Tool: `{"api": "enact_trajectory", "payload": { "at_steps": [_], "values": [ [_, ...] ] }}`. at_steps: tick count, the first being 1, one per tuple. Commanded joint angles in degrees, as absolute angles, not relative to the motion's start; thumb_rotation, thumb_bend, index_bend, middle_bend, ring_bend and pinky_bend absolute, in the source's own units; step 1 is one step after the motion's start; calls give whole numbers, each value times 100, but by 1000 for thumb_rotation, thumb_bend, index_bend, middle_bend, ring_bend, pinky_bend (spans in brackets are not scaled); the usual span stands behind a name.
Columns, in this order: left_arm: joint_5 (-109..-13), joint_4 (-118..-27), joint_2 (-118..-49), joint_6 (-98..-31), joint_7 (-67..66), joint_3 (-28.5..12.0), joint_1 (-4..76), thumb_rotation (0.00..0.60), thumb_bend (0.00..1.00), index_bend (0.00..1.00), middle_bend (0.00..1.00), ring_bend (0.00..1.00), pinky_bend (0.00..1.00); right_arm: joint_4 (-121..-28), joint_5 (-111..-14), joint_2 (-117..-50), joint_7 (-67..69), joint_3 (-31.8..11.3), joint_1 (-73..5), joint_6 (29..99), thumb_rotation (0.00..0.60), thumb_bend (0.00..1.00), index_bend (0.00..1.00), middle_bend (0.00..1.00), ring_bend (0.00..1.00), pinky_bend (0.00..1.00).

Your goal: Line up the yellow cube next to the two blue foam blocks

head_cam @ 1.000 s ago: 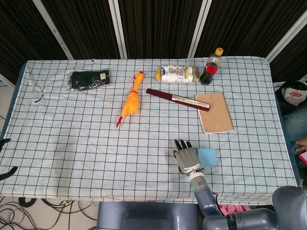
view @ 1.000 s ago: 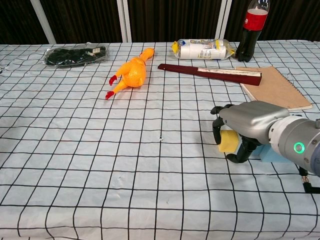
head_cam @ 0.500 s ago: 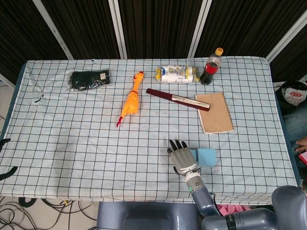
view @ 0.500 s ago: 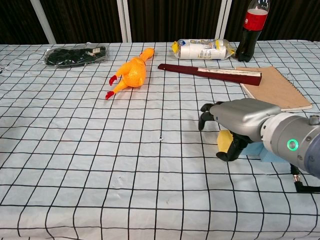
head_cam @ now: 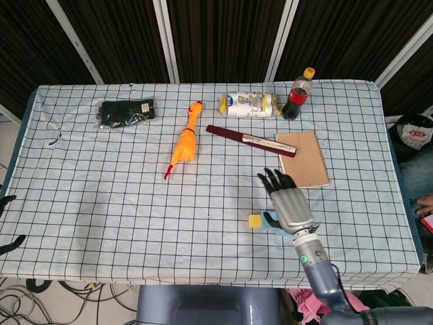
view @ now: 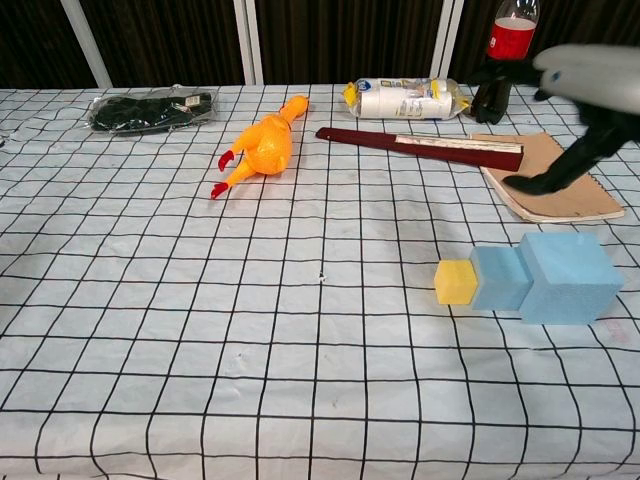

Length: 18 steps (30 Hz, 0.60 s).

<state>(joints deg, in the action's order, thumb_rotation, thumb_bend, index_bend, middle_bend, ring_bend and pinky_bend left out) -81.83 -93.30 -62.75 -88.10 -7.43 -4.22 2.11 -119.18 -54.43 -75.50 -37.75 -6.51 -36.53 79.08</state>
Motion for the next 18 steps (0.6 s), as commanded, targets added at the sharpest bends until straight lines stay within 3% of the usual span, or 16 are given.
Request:
{"api": "enact_trajectory", "payload": {
  "at_steps": [1,9,18],
  "values": [
    [-8193,-9339,-6276,-8819,-719,-420,206,600,34,208,56,0,0,-12122,-6580,-6740,-2789,-241,-2830,8460,600,276,59,0,4,97],
    [-8244,-9355,-6277,-8835,-632,-403,199,600,34,187,56,0,0,-10850,-8049,-6700,-1417,726,-1486,9446,600,266,59,0,4,97],
    [-8320,-9395,-6236,-8696,-418,-329,234,600,34,170,56,0,0,-9693,-8112,-7162,-495,688,-829,9759,600,266,59,0,4,97]
  ]
}}
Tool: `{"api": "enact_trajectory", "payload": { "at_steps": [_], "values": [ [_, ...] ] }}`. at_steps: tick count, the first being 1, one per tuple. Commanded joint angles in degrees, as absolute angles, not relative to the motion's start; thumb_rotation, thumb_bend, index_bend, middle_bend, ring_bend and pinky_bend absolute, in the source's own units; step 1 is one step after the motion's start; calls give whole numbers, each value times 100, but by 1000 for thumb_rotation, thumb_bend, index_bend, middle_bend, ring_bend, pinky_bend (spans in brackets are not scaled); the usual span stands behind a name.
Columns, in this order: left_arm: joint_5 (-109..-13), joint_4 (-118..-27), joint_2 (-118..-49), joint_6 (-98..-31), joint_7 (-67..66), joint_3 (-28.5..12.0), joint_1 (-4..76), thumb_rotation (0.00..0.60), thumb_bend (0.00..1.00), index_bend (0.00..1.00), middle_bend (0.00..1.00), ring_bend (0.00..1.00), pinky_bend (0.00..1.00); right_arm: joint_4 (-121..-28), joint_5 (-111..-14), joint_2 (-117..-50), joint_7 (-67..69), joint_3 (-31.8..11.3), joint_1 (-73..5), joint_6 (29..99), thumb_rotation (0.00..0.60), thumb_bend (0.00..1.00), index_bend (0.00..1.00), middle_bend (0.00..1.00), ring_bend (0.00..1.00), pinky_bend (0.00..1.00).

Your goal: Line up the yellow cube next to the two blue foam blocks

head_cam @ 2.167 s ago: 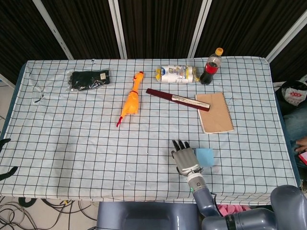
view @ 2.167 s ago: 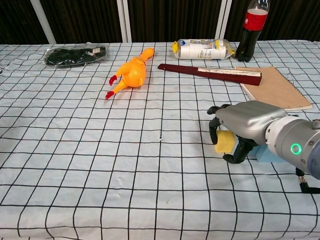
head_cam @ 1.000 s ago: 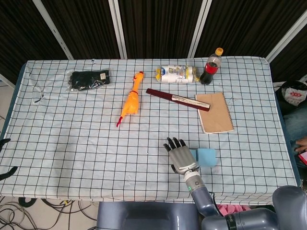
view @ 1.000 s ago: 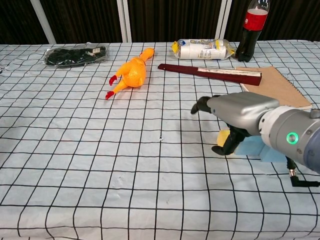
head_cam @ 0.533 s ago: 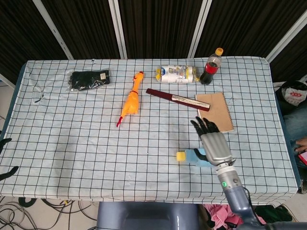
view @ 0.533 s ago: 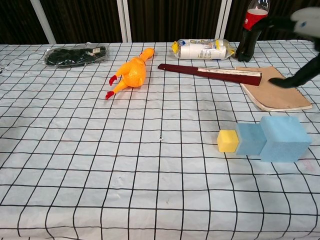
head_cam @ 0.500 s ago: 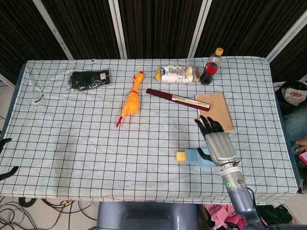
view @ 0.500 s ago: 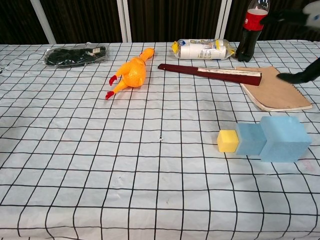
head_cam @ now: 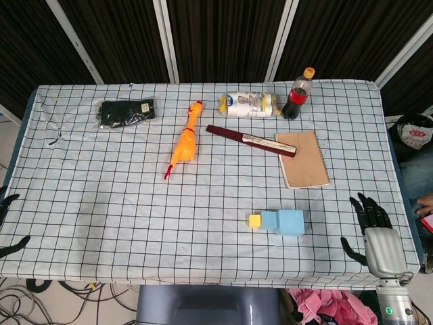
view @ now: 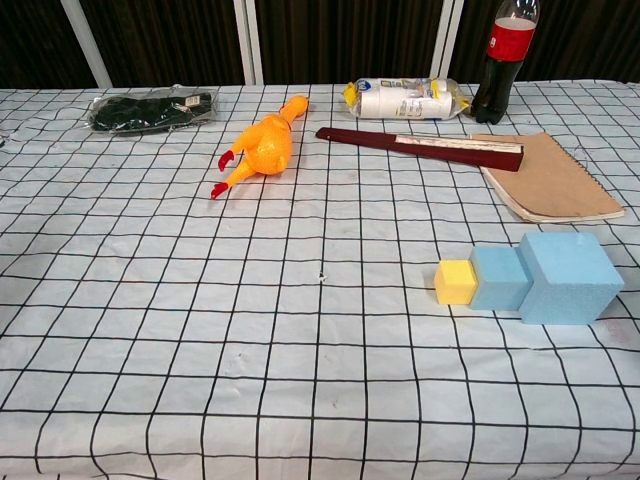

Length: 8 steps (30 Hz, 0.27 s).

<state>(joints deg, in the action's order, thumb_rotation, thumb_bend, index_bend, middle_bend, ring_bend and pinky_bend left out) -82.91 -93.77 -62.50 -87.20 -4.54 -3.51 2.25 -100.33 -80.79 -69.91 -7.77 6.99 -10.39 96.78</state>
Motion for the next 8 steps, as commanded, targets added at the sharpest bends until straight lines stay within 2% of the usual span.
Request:
{"api": "enact_trajectory", "payload": {
  "at_steps": [1,8],
  "values": [
    [-8336,-9404,-6230,-8683,-405,-317,237,600,34,170,56,0,0,-9615,-8083,-7180,-437,661,-810,9731,600,265,59,0,4,97],
    [-8385,-9491,-6189,-8575,-391,-247,264,600,34,168,56,0,0,-9263,-8054,-7232,-121,429,-695,9575,600,266,59,0,4,97]
  ]
}}
